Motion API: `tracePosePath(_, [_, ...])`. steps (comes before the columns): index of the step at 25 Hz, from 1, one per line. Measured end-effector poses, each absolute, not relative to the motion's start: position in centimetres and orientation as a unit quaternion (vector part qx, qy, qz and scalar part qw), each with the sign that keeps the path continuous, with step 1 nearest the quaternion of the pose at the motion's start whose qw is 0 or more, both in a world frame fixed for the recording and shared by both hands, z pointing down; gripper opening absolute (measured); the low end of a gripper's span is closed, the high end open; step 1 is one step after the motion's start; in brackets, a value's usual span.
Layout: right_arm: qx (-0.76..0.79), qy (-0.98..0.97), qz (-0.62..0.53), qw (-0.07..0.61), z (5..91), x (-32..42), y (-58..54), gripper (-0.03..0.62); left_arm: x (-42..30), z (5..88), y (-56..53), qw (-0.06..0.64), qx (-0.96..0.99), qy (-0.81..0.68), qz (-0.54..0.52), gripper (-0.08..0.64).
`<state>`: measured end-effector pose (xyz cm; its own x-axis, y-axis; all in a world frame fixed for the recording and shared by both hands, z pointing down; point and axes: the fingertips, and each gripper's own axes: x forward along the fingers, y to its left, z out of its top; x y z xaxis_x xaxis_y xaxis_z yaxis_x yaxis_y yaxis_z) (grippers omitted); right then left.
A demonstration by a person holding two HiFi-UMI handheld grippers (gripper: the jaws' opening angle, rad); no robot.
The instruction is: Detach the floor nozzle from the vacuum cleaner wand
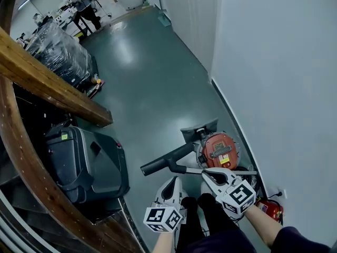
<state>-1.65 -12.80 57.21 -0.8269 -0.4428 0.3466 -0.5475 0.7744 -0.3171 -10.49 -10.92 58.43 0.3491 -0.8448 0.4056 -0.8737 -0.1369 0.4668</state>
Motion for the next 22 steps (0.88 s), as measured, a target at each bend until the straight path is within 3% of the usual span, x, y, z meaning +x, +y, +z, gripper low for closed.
tracePosePath(7, [0.25,-0.934,0.201,0.157,60.6,-2.0,-11.4,0.023,-10.4,62.6,-9.3,0.363,0.732,-0.576,0.014,0.005])
tracePosePath(13, [0.228,-0.936,0.184,0.194,64.0,-3.0,-10.5,0.071,-11.0,66.3,-9.1,0.408,0.71,-0.574,-0.012,0.012])
tracePosePath(22, [0.199,-0.939,0.117,0.255,69.6,-4.3,-10.7,0.104,-11.3,71.8,-9.9,0.469,0.692,-0.548,-0.043,0.129])
